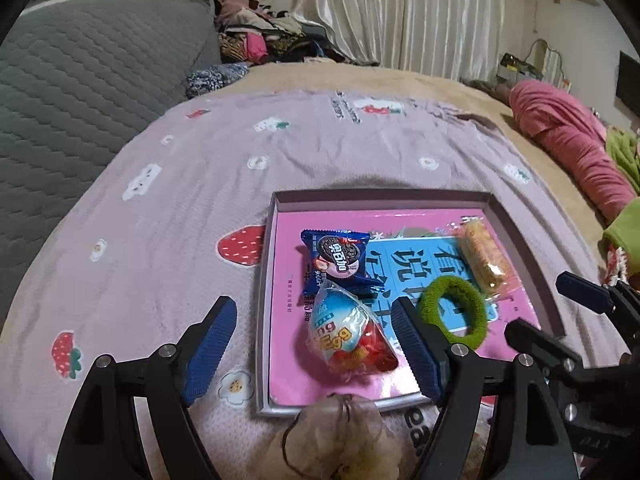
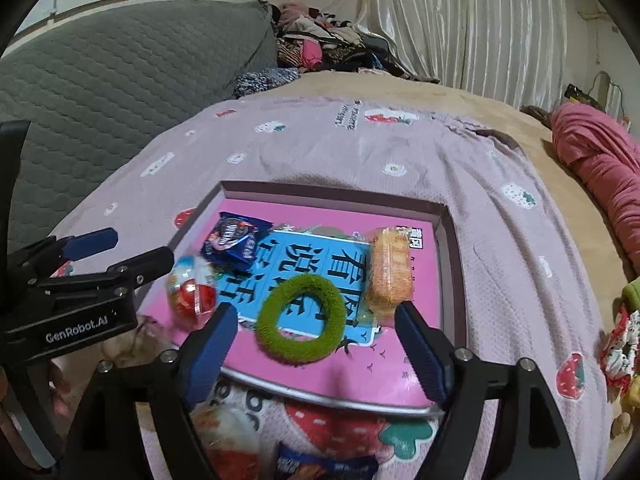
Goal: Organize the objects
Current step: 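Withdraw both open tools back from the tray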
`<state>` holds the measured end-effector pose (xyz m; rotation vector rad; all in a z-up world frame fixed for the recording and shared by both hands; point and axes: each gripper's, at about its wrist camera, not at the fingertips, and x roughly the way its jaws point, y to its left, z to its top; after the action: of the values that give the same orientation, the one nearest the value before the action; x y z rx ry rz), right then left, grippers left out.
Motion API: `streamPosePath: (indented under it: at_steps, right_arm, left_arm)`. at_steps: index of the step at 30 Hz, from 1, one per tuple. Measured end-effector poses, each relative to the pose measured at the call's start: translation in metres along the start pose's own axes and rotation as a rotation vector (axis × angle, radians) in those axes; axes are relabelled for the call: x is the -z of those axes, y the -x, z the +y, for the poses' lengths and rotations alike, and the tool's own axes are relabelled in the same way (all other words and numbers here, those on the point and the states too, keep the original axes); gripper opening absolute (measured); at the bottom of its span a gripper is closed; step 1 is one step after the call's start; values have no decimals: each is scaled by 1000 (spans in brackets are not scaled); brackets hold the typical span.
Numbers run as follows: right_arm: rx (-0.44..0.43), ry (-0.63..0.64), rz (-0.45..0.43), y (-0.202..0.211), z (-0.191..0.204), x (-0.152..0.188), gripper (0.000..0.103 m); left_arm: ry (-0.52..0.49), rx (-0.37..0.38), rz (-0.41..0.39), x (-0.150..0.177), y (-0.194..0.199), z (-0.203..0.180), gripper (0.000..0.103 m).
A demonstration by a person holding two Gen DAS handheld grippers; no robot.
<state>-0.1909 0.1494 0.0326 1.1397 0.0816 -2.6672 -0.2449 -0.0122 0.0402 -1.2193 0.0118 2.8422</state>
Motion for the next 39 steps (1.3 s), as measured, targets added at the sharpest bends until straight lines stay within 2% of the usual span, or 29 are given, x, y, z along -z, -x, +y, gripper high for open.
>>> streamPosePath:
  at_steps: [7, 22, 39]
  right_arm:
    - [13, 31, -18, 37, 15, 1, 82]
    - [40, 67, -87, 126, 45, -4, 87]
    - [70, 93, -123, 191, 72, 15, 90]
  left_arm:
    - [4, 5, -14, 9, 40, 4, 81]
    - [9, -55, -41, 20, 121, 31, 81]
    - [21, -53, -75, 46, 202, 40, 81]
